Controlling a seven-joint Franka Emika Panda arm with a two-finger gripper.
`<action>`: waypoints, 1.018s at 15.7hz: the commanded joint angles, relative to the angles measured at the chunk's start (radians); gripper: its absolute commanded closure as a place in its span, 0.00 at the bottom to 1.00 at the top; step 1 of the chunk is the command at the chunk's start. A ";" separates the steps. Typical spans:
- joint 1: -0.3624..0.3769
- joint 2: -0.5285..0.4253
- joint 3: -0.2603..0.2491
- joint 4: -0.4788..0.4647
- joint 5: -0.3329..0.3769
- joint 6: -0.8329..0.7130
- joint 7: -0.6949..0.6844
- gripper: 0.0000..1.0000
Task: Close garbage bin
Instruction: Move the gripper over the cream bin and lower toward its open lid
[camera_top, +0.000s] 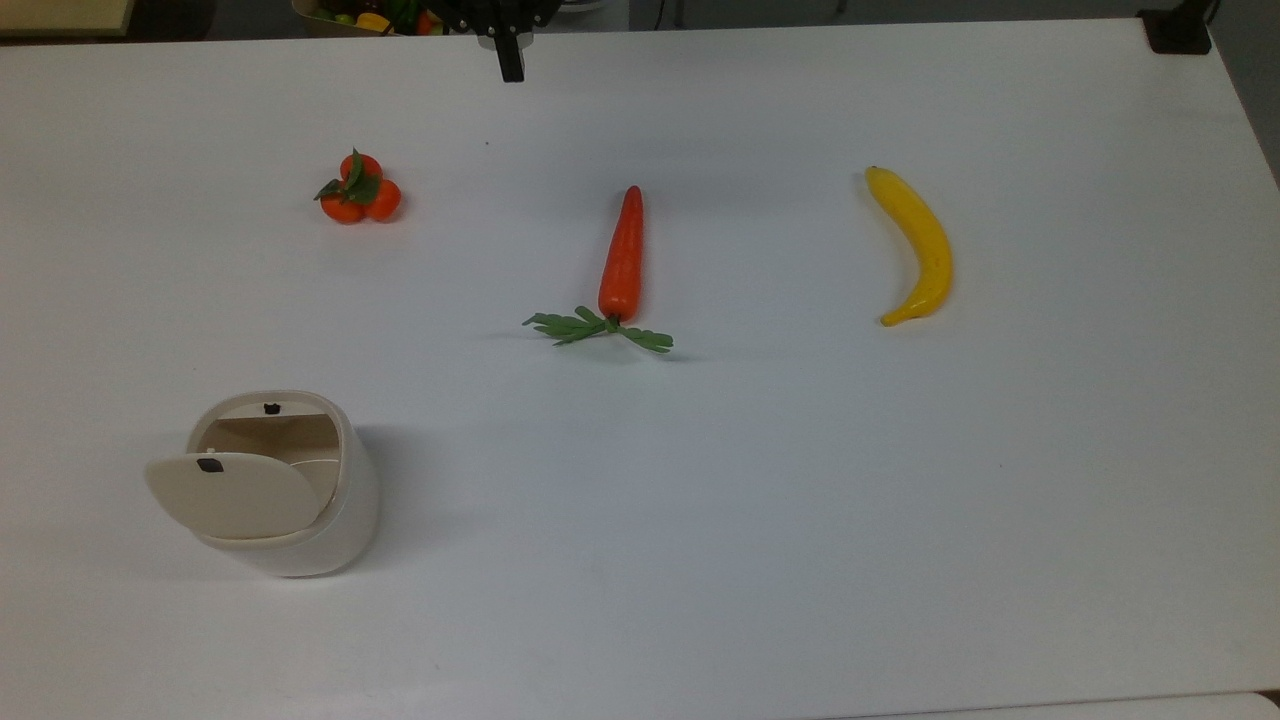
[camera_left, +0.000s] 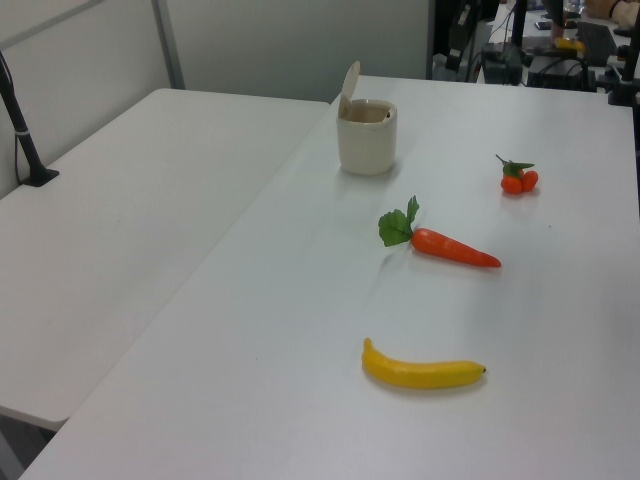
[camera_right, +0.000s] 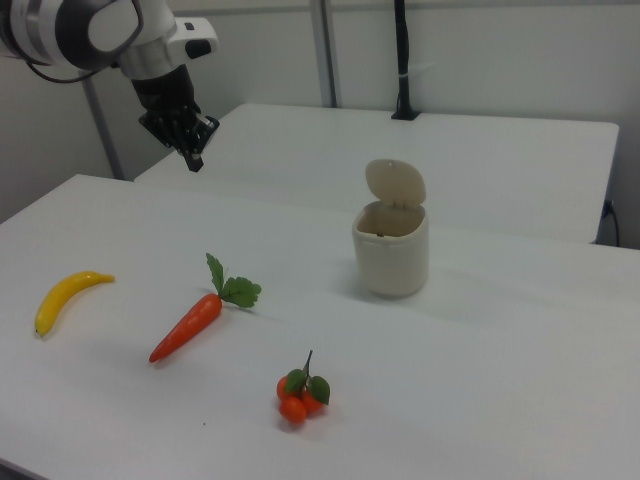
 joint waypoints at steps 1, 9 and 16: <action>0.000 0.001 -0.005 -0.021 0.026 0.031 -0.021 1.00; 0.000 0.055 -0.005 -0.009 0.044 0.154 0.012 1.00; -0.020 0.129 -0.008 -0.005 0.040 0.445 0.044 1.00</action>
